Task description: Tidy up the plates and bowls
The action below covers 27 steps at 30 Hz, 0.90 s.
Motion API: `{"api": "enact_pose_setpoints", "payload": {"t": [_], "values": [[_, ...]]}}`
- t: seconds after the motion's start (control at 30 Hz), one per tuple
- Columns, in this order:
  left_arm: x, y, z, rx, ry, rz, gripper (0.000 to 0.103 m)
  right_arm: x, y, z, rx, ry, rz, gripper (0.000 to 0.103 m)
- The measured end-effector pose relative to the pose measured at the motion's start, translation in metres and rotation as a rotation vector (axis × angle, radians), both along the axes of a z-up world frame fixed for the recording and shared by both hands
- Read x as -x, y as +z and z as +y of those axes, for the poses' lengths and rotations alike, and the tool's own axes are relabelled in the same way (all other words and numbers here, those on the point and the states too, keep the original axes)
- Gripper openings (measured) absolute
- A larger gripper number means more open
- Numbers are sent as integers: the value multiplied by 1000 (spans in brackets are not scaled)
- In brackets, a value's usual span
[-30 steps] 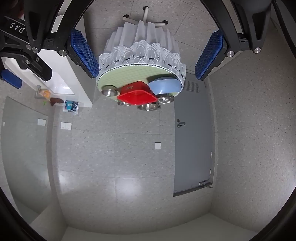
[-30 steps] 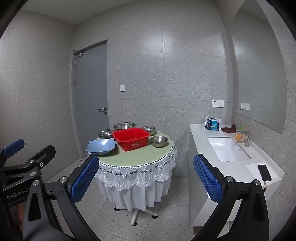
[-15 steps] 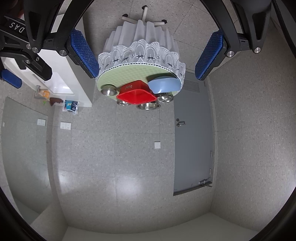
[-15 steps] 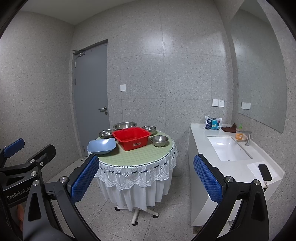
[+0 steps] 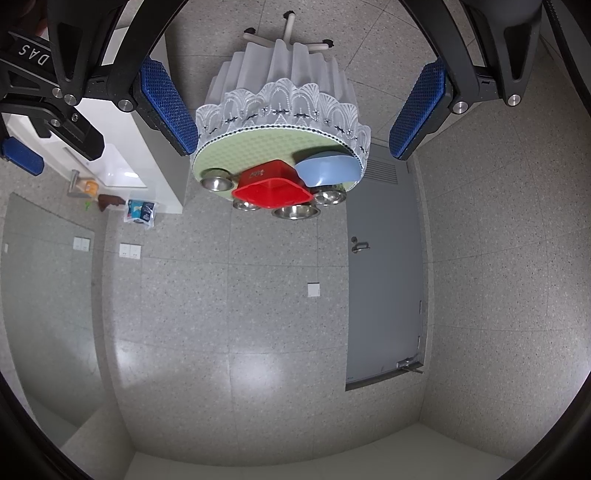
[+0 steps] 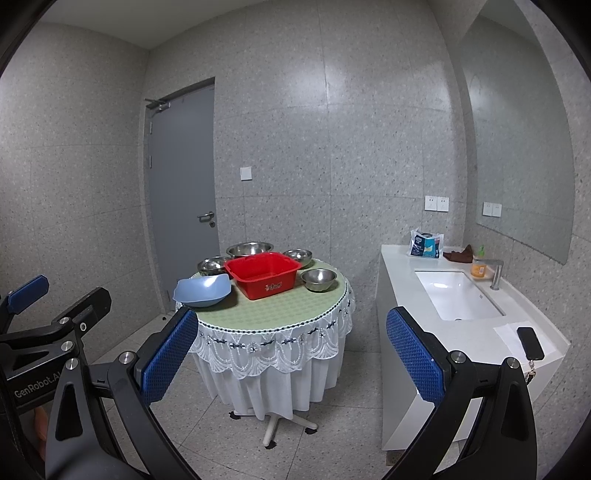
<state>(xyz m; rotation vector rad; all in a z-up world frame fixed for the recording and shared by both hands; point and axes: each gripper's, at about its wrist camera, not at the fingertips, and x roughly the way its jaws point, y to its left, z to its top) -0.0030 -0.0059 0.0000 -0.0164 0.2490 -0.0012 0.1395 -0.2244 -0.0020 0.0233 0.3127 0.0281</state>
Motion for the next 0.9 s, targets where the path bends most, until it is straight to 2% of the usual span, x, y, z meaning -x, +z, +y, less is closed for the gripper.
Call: {"api": "enact_pose_setpoints", "payload": {"t": [0.9], "values": [[-12,1,-11,-12,13,5,102,-16,-5,-4,-17,8,17,103]]}}
